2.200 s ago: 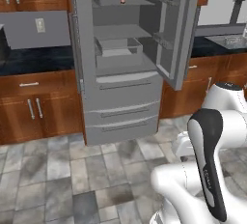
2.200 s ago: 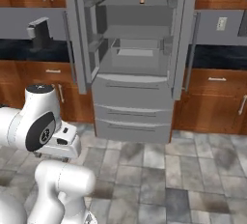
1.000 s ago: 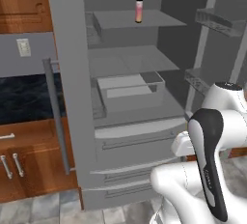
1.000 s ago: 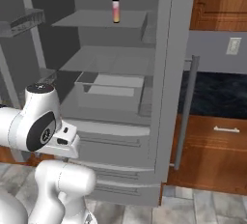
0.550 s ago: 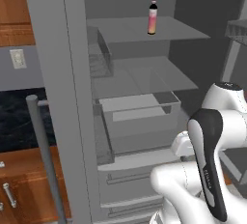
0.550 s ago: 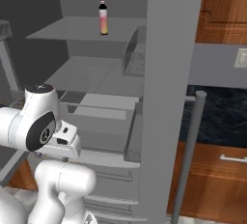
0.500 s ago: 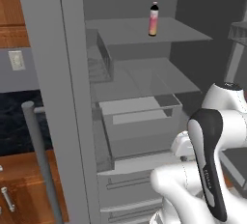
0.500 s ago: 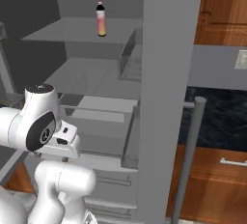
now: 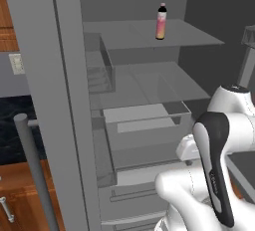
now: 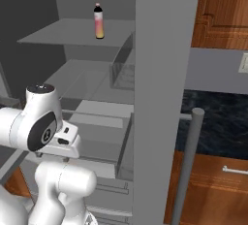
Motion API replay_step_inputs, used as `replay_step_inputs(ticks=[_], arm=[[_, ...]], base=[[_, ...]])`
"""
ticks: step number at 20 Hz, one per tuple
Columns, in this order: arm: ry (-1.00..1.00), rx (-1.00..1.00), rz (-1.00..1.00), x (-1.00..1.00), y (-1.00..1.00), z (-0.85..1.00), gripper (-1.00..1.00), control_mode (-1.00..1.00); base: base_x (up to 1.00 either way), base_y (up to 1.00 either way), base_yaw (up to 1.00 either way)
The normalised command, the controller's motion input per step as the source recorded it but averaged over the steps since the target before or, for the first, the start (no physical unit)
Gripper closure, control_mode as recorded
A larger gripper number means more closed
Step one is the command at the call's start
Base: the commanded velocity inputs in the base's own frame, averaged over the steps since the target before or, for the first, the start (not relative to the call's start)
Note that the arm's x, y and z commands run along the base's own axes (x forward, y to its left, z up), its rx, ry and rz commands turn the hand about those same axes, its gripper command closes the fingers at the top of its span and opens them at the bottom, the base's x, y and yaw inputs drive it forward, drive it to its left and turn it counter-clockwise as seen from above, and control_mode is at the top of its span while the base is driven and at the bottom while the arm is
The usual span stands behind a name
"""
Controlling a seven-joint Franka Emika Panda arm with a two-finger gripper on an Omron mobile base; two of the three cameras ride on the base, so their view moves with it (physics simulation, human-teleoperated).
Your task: Open the fridge, grab two sodas, and place both sodas inside the bowl with ice on the dining counter.
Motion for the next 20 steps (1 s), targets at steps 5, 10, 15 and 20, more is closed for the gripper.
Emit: replay_step_inputs(ticks=[5, 10, 15, 20], arm=[[-0.22, 0.00, -0.09, 0.17, 0.03, 0.40, -1.00, -1.00], [-0.37, -0.01, -0.11, 0.02, 0.03, 0.69, -1.00, -1.00], [-0.40, -0.01, -0.08, 0.00, 0.00, 0.75, -1.00, -1.00], [-0.43, 0.00, -0.05, 0.14, 0.00, 0.68, -1.00, -1.00]], base=[[0.00, 0.00, 0.00], [0.00, 0.00, 0.00], [0.00, 0.00, 0.00], [0.00, 0.00, 0.00]])
